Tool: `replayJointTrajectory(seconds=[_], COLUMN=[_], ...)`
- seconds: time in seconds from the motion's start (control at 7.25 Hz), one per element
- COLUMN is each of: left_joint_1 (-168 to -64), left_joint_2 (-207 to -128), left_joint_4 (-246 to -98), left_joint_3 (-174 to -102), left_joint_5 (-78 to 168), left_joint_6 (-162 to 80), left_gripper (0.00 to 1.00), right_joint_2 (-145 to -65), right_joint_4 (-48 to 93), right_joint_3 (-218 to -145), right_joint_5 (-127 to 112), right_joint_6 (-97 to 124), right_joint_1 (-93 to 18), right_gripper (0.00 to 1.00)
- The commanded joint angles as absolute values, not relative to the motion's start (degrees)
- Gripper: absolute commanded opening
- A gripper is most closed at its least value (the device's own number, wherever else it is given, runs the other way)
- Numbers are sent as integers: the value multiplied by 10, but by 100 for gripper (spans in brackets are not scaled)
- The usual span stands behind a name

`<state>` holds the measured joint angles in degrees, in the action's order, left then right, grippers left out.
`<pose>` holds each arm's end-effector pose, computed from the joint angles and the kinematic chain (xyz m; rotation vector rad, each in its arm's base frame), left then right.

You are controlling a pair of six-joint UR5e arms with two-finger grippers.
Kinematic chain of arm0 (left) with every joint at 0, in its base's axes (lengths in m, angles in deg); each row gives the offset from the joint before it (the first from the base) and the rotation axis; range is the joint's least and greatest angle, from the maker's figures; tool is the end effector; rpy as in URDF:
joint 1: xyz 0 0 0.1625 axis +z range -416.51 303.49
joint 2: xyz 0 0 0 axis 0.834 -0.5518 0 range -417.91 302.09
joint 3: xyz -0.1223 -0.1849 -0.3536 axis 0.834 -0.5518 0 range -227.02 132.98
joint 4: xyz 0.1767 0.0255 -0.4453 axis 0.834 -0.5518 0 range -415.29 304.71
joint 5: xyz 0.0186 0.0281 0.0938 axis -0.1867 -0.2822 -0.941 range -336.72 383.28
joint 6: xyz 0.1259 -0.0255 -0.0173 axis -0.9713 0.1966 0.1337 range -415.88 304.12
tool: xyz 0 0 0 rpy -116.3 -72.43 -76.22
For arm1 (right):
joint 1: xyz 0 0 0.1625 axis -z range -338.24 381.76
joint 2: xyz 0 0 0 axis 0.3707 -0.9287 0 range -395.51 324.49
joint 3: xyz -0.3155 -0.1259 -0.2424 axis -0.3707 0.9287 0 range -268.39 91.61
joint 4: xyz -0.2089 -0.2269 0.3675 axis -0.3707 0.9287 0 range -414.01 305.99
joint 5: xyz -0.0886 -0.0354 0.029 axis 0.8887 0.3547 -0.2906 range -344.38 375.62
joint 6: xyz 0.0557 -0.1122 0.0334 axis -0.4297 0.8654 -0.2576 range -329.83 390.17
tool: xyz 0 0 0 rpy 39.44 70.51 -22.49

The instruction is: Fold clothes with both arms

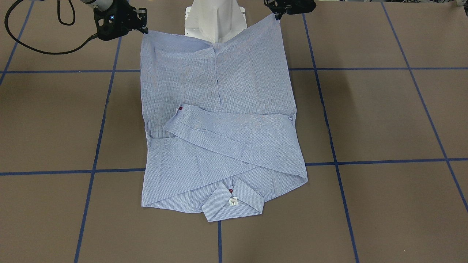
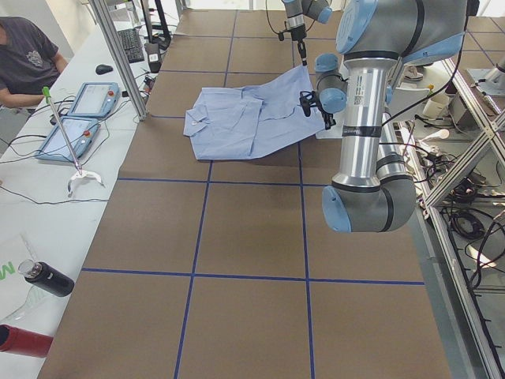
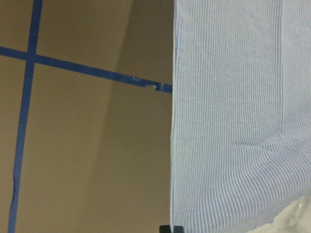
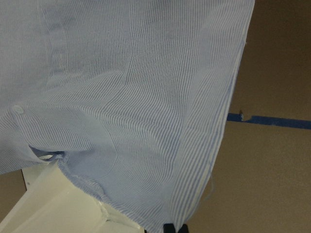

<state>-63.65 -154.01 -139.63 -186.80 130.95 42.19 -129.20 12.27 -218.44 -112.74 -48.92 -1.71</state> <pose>0.4463 -0.1506 0.1984 -0.2953 0.8668 -0.1114 -0.4212 -0.2405 0.2700 -0.2799 -1.1363 -0.1570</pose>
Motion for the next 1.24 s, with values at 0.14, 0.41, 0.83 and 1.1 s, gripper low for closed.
replayJointTrajectory(seconds=[0.14, 0.41, 0.83, 1.1], left_joint_1=[-650, -718, -836, -884], left_joint_2=[-1548, -1570, -1591, -1607], left_joint_4=[-1394, -1393, -1393, -1393], left_joint_3=[-1849, -1817, -1757, -1727], left_joint_5=[1312, 1312, 1346, 1349], left_joint_6=[413, 369, 277, 239], left_gripper=[0, 0, 0, 0], right_joint_2=[-1285, -1232, -1169, -1143], right_joint_4=[113, 110, 112, 117], right_joint_3=[-2160, -2113, -2054, -2028], right_joint_5=[-1127, -1127, -1128, -1128], right_joint_6=[-489, -489, -489, -489], right_joint_1=[-37, -94, -156, -205], right_gripper=[0, 0, 0, 0])
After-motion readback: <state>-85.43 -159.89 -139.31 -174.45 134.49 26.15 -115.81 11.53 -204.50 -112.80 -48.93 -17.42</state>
